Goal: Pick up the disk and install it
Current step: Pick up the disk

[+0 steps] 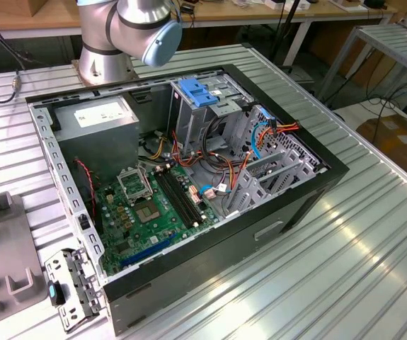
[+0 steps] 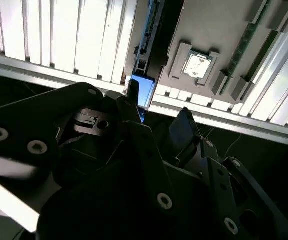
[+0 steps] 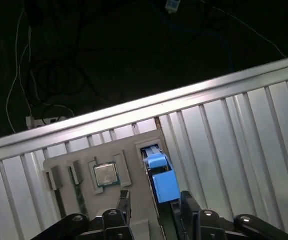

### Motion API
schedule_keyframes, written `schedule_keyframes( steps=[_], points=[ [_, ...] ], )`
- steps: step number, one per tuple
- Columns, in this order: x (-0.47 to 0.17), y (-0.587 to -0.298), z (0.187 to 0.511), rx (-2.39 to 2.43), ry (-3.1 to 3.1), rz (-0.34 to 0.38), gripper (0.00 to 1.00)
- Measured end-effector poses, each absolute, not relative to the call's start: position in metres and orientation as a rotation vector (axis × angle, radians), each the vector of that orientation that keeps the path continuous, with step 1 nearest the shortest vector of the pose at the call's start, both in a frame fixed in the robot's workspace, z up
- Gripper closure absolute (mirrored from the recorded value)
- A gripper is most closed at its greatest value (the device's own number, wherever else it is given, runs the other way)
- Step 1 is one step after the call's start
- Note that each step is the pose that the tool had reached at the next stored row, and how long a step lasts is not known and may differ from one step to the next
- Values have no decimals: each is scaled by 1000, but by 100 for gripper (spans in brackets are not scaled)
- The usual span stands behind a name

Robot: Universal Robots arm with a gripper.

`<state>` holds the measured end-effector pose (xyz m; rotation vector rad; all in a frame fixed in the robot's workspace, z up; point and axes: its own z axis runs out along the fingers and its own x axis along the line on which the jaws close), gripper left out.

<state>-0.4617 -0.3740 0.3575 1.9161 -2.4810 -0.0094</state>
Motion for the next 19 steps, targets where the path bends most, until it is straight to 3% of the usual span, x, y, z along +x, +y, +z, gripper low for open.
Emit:
schedule_keyframes(
  steps=[19],
  points=[
    [-471,-367,330,2180,-2271,11,47]
  ],
)
